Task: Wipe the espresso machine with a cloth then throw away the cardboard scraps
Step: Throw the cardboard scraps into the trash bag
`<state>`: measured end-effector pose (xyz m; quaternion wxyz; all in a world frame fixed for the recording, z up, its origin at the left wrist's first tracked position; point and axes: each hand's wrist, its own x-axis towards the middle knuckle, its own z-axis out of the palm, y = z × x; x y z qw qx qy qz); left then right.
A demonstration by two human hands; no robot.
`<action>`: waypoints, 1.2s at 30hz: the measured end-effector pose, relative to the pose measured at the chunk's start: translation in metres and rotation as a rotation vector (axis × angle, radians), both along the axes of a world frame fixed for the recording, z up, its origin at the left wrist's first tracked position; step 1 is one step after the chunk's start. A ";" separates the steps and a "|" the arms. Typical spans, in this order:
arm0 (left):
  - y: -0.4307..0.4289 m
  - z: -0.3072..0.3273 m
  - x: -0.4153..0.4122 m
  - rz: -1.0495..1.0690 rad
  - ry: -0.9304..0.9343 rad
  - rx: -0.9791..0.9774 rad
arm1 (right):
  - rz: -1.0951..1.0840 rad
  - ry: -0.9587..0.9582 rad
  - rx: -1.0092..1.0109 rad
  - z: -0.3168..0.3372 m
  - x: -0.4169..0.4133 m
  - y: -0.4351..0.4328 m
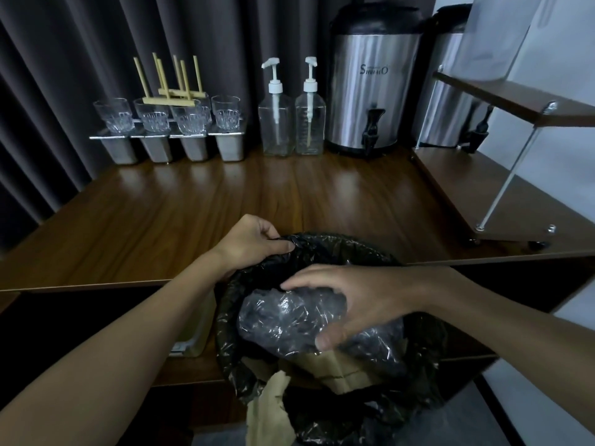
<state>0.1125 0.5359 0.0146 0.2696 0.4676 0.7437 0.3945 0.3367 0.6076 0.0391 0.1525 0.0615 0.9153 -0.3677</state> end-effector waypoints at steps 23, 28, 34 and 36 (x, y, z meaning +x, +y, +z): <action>-0.063 0.011 0.024 0.342 0.091 0.101 | -0.055 0.412 0.297 0.002 0.024 0.029; -0.081 0.011 0.021 0.402 0.167 0.124 | -0.335 0.567 0.515 0.000 0.038 0.032; -0.119 0.008 0.008 0.542 0.157 0.125 | -0.267 0.505 0.403 0.007 0.045 -0.010; -0.130 0.005 0.005 0.589 0.140 0.146 | -0.185 0.454 0.136 0.011 0.045 -0.035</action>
